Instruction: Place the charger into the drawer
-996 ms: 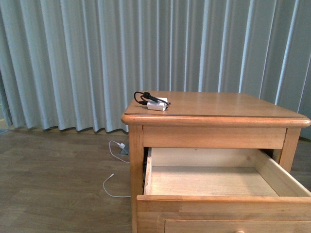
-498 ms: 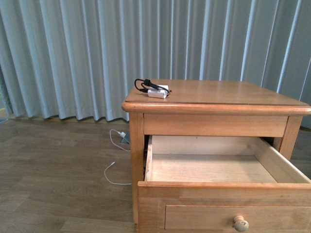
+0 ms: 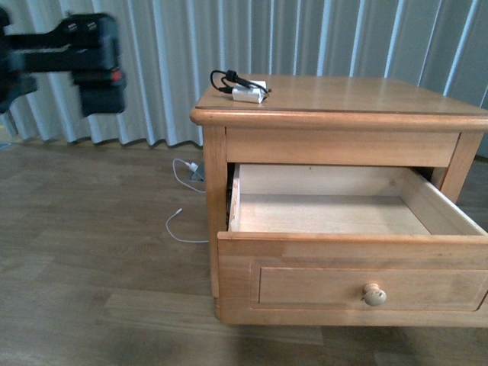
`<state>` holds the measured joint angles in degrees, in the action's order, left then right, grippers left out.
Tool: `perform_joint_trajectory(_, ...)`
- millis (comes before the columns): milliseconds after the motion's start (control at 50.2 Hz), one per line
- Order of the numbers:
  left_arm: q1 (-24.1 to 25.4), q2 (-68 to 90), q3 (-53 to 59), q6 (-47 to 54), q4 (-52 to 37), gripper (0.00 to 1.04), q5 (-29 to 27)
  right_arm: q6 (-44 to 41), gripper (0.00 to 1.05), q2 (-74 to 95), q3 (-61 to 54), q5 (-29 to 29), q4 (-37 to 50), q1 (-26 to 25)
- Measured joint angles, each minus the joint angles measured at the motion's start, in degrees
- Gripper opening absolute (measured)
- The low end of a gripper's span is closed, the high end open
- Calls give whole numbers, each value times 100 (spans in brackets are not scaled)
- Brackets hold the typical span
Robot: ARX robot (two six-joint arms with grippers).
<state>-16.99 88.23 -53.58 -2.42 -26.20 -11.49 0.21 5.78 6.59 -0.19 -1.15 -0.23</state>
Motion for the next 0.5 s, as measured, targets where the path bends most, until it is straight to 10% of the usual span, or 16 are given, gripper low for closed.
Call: perform_joint_trajectory(498, -660, 3143, -4159, -70, 1189, 99, -833, 0, 97, 0, 0, 0, 0, 0)
